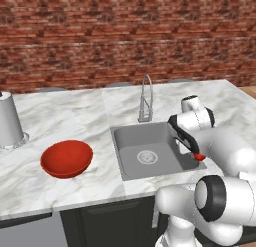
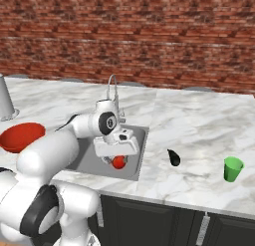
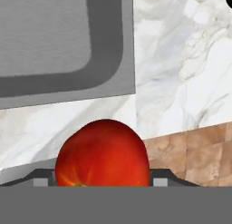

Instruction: Remove the tomato and eggplant from the sink. Then move the bowl and cup from the counter to the sink for washing.

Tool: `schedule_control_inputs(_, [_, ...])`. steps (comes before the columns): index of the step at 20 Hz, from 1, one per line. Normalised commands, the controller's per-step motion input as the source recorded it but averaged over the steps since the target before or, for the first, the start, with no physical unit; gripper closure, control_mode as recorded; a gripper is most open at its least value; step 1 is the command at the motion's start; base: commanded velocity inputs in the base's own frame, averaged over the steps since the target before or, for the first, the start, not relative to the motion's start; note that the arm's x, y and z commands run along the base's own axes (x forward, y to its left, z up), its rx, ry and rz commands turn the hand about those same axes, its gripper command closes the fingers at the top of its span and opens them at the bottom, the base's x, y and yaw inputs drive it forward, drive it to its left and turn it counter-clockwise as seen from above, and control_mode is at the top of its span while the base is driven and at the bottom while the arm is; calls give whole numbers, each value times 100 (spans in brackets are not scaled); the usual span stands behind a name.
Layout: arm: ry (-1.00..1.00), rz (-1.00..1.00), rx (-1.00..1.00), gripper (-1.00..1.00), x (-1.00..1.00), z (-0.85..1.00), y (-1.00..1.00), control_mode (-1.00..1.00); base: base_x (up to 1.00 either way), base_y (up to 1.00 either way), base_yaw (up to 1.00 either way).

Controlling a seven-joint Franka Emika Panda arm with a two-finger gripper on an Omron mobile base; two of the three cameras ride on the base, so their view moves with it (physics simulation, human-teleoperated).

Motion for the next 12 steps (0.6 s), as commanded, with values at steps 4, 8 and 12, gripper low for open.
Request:
schedule_control_inputs(4, [-10, 14, 11, 100, 0, 0, -28, -100, 0, 0, 0])
schedule_control_inputs(8, [-7, 13, 8, 100, 0, 0, -28, -100, 0, 0, 0])
schedule_control_inputs(12, [-1, 12, 9, 100, 0, 0, -30, -100, 0, 0, 0])
